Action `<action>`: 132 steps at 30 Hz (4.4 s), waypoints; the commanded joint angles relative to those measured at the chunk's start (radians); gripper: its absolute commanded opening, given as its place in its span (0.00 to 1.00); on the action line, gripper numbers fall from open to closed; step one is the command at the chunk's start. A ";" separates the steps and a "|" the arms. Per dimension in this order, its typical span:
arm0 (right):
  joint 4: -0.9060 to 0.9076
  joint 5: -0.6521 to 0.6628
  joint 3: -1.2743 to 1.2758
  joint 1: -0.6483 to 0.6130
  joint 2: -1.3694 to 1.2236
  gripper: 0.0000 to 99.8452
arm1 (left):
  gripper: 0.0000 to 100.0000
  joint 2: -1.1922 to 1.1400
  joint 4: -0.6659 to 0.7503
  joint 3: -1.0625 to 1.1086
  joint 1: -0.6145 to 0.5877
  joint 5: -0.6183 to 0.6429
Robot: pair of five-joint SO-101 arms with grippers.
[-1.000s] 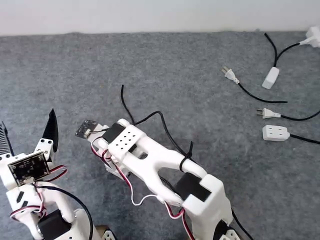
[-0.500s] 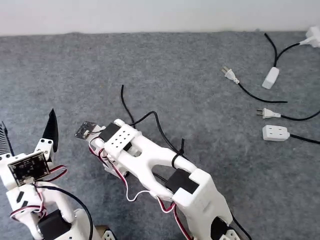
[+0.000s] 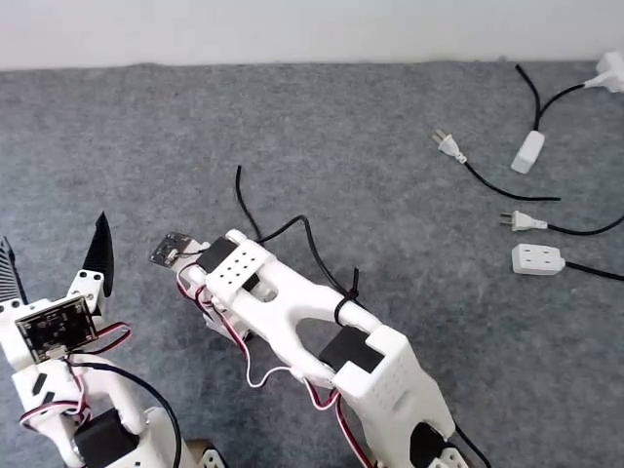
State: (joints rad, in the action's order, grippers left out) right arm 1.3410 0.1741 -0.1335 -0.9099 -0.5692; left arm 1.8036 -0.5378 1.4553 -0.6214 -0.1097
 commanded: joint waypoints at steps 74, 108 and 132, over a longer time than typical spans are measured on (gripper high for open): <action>0.326 0.051 -0.157 0.019 0.734 0.01 | 0.40 0.012 -0.328 -0.226 0.502 0.080; 0.440 0.057 -0.307 0.022 0.792 0.01 | 0.40 0.012 -0.265 -0.122 0.391 0.044; 0.289 0.061 -0.037 0.104 0.791 0.01 | 0.40 0.012 -0.252 -0.120 0.358 0.043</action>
State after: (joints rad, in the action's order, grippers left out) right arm 1.6863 0.2202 -0.2194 -0.8209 0.1795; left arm 1.8036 -0.8201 1.3387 -0.2578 -0.0621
